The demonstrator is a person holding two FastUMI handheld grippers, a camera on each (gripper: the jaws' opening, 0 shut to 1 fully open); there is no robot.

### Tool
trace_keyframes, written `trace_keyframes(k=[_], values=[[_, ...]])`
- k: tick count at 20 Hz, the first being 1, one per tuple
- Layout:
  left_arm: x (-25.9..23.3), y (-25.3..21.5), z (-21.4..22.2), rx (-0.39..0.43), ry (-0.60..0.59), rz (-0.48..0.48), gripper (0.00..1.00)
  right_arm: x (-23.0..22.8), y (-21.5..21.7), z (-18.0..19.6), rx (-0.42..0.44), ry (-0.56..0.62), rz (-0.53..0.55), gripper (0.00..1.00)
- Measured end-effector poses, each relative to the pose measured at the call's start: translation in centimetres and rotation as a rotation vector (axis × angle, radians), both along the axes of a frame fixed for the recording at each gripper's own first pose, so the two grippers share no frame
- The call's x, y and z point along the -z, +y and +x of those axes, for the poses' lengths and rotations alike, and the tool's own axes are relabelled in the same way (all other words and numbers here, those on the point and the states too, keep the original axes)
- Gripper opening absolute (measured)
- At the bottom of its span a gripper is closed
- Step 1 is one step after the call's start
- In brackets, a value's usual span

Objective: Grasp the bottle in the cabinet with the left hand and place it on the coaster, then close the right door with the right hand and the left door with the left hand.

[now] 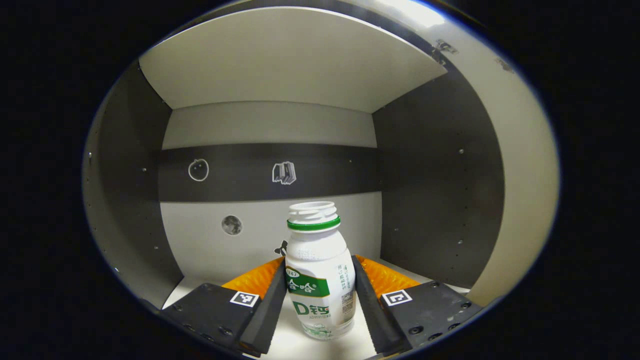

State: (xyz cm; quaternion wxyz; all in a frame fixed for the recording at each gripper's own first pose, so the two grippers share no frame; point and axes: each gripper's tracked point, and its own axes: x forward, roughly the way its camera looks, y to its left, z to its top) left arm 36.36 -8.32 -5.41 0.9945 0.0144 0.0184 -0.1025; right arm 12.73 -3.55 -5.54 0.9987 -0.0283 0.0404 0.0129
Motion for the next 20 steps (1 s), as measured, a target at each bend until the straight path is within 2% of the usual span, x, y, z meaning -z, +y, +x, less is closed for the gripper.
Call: trace_keyframes(k=[5,8,11,13,16,20], values=[[-2.5,0.4,-7.7,0.062,-0.042,-0.017,0.75,-0.7,0.5,-3.9,0.061,-0.006,0.010,0.98],[-2.6,-0.2,-13.3,0.131,-0.051,-0.060,0.75,-0.7,-0.5,-6.6,0.127,-0.004,-0.050,0.98],[-1.7,-0.5,-18.5,0.178,-0.079,-0.045,0.74,-0.5,-1.9,-9.6,0.201,-0.007,-0.074,0.97],[0.5,-1.0,-21.6,0.207,-0.072,-0.033,0.75,0.8,-2.8,-11.3,0.248,0.022,-0.098,0.97],[4.0,-2.5,-26.2,0.267,-0.051,-0.066,0.75,2.2,-3.4,-13.8,0.280,0.037,-0.118,0.98],[9.4,-4.9,-30.5,0.318,-0.028,-0.086,0.75,4.2,-3.9,-15.4,0.283,0.046,-0.117,0.97]])
